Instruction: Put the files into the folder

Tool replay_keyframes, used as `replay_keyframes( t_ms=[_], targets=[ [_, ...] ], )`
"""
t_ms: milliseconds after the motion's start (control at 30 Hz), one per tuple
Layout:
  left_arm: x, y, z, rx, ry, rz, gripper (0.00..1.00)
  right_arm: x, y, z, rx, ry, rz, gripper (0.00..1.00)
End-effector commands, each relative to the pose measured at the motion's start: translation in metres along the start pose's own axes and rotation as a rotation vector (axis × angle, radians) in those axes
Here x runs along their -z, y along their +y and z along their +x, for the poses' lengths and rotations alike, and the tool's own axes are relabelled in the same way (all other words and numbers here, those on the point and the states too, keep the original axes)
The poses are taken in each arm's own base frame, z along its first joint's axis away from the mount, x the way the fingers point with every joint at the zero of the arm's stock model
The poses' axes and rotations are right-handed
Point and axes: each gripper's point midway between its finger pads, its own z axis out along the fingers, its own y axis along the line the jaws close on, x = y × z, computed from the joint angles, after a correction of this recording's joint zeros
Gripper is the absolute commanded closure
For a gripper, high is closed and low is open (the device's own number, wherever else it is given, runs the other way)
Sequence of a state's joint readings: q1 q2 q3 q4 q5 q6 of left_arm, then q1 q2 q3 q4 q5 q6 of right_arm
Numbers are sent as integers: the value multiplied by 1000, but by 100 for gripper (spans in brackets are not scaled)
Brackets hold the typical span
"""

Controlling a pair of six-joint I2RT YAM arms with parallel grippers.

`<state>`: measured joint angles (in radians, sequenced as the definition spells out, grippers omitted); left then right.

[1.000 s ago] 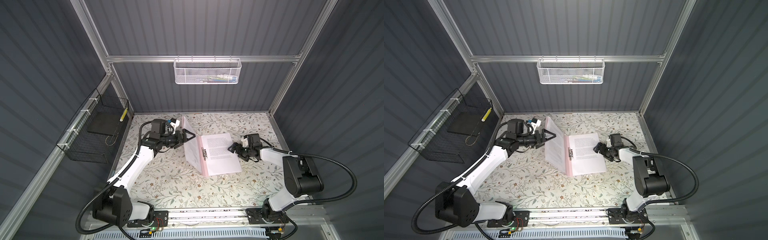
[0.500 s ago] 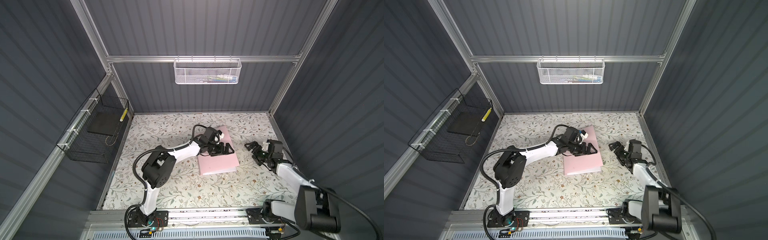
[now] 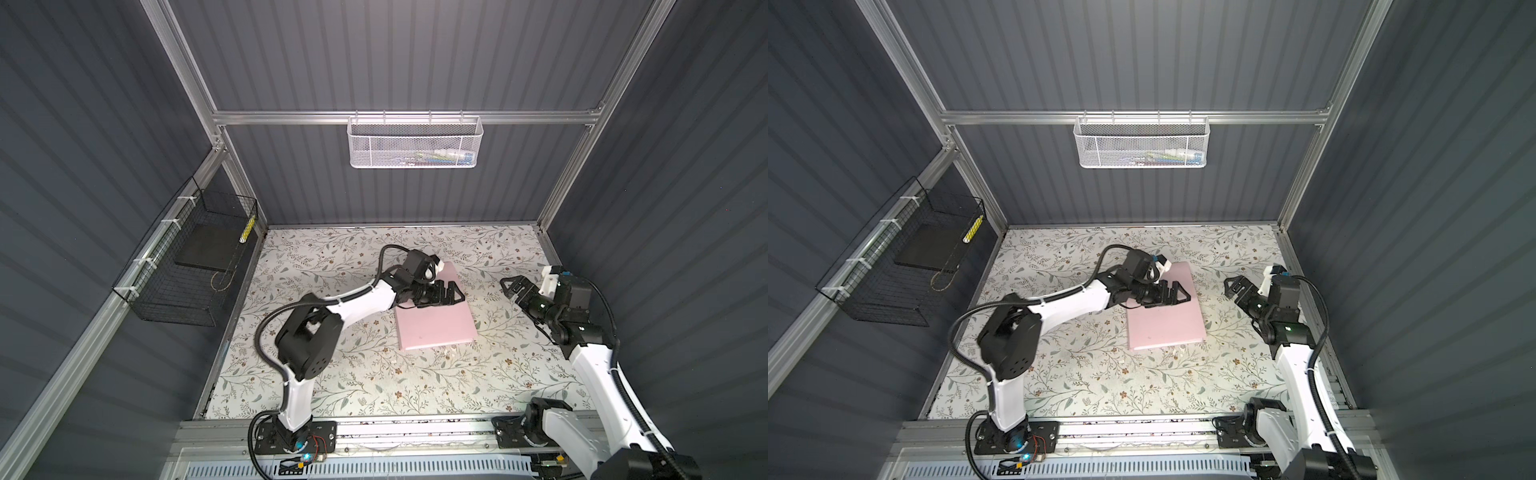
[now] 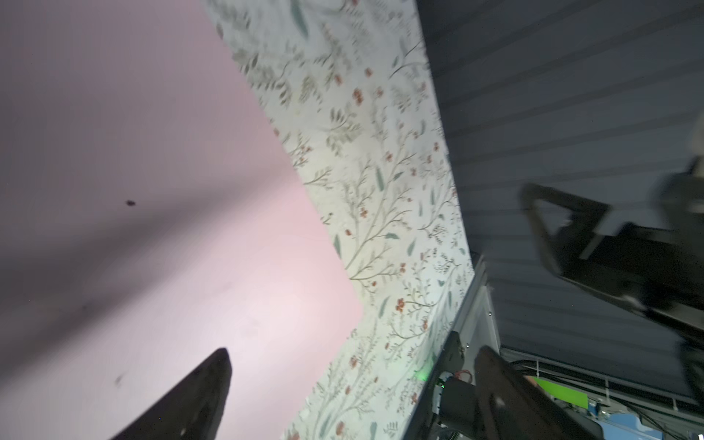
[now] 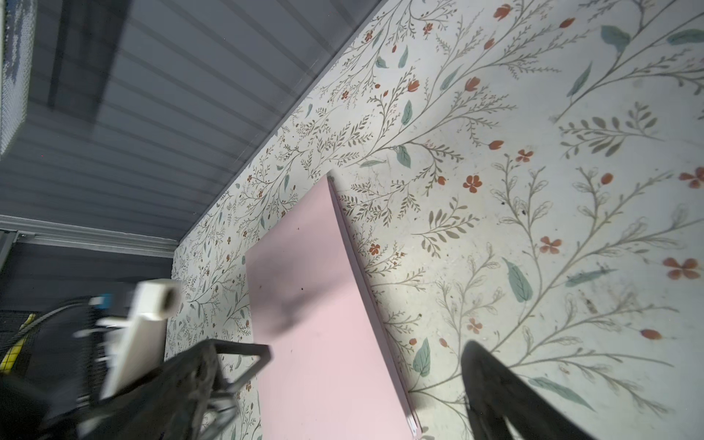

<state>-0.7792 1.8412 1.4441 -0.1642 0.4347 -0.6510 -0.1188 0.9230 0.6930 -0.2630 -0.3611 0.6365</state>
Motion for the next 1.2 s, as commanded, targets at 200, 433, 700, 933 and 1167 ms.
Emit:
replay_keyframes(
  t_ms=[200, 433, 700, 933, 1167],
  targets=[
    [238, 101, -33, -157, -613, -802, 0, 10, 8, -40, 189, -169, 38, 1],
    [328, 232, 33, -89, -766, -1391, 0, -16, -56, -35, 449, -329, 222, 1],
    [342, 322, 46, 8, -863, -1566, 0, -34, -86, -36, 480, -534, 219, 1],
    [293, 346, 26, -204, -792, -1387, 0, -65, -83, -34, 576, -544, 138, 1],
    [277, 367, 26, -185, -717, -1277, 0, -78, -85, -30, 576, -430, 164, 1]
  ],
)
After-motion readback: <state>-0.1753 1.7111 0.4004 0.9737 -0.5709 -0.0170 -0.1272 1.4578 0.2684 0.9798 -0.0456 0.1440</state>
